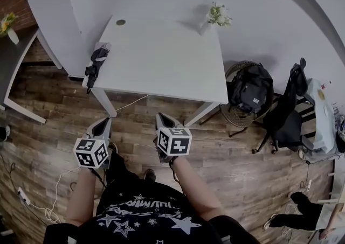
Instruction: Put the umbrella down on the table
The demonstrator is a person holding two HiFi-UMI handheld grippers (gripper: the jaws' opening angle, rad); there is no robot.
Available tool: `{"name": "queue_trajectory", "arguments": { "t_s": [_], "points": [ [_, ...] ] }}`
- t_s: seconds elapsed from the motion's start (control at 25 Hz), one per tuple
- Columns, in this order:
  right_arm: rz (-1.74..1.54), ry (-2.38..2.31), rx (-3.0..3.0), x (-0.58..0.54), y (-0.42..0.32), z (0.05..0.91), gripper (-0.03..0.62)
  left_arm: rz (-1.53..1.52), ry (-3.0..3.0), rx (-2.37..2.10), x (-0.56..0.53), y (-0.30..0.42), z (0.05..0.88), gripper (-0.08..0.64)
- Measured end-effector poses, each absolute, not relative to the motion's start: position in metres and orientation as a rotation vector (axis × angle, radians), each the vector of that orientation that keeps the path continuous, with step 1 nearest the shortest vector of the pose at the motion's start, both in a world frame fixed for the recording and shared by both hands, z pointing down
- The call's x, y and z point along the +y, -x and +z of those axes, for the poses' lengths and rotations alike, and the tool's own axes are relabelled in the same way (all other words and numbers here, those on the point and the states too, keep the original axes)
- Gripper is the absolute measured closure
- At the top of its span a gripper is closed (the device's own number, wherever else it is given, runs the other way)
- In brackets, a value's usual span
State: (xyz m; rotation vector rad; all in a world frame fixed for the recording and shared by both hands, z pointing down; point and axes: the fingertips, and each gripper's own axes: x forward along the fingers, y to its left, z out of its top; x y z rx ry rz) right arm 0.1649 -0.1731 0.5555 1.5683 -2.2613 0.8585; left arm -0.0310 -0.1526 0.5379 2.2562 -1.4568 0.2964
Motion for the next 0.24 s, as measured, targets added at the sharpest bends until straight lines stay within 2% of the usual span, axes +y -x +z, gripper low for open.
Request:
{"name": "queue_trajectory", "arguments": {
  "t_s": [0.24],
  "points": [
    [0.863, -1.570, -2.247, -0.165, -0.178, 0.558, 0.580, 0.284, -2.253, -1.468, -0.146, 0.024, 0.535, 0.557]
  ]
}}
